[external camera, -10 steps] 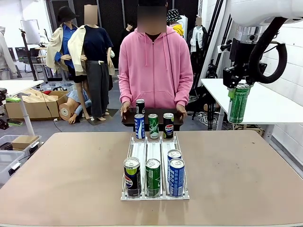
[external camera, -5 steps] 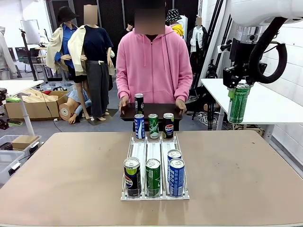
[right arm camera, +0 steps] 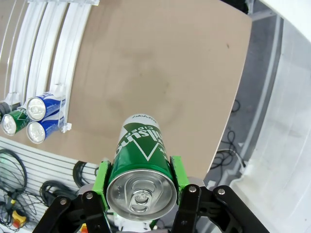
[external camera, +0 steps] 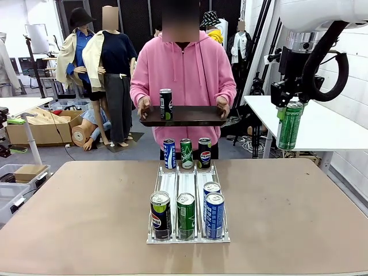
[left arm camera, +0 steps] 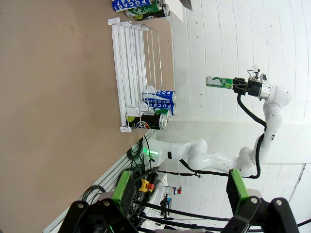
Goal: Retrieve and hand over the desired beverage to the person.
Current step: Place the picked can on the Handle tray extended by the person.
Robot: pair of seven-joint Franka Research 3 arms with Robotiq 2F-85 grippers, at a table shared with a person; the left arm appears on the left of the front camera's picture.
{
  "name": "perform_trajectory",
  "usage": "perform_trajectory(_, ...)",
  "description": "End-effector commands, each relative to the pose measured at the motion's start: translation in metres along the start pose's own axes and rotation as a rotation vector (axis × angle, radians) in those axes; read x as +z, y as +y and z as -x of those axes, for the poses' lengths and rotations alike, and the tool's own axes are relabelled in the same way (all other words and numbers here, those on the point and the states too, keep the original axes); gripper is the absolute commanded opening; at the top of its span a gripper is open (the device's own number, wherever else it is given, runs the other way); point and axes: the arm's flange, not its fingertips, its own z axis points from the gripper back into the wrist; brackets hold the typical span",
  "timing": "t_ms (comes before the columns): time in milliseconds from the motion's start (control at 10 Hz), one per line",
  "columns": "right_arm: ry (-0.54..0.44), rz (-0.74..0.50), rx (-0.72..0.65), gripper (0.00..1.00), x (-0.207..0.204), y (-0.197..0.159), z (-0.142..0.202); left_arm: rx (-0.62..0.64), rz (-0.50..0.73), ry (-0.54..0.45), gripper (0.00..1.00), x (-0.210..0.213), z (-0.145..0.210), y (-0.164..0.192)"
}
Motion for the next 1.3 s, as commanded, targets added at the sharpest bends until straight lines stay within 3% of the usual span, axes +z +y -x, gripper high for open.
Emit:
perform_trajectory(0, -0.008, 0.003, -0.011, 0.0, 0.003, -0.001, -0.001, -0.001, -0.003, -0.006, 1.0, 0.0, 0.003, -0.002)
perform_trajectory(1000, 0.0, 0.0, 0.0, 0.0, 0.0, 0.0, 0.0, -0.001, -0.003, -0.006, 1.0, 0.0, 0.003, -0.002)
perform_trajectory(1200, -0.017, -0.035, 0.041, 0.0, 0.007, 0.011, -0.013, -0.001, -0.003, -0.006, 1.0, 0.0, 0.003, -0.002)
